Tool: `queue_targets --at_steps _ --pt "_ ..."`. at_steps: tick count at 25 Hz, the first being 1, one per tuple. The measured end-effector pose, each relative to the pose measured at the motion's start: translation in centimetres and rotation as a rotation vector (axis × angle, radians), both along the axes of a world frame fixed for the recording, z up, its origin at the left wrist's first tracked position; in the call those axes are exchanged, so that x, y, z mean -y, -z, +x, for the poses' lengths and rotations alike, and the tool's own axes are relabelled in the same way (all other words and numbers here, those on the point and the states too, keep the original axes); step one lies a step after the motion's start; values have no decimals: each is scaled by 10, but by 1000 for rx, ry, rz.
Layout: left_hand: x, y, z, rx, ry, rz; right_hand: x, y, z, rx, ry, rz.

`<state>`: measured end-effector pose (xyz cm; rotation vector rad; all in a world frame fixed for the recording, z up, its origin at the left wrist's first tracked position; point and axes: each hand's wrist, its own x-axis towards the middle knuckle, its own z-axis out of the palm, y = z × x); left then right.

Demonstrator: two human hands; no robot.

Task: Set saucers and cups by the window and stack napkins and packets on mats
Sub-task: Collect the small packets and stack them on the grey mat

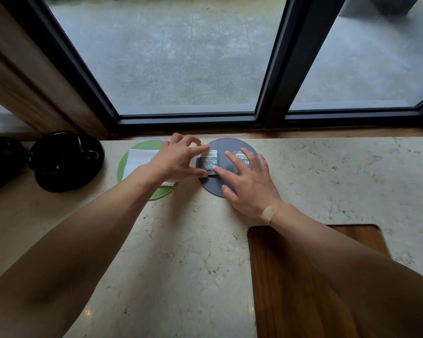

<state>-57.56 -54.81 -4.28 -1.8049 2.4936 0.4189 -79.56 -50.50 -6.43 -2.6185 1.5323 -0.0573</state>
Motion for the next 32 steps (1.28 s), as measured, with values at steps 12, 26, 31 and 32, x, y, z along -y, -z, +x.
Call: queue_targets --at_steps 12,26,31,32 --pt "-1 2 1 -7 -10 33 7 -5 -22 212 178 -84" --pt "-2 -4 -84 -18 121 -130 8 -1 -55 211 354 -19" --pt "2 3 -93 9 79 -47 -1 3 -62 230 349 1" --pt "2 3 -94 3 65 -34 -2 3 -63 232 349 0"
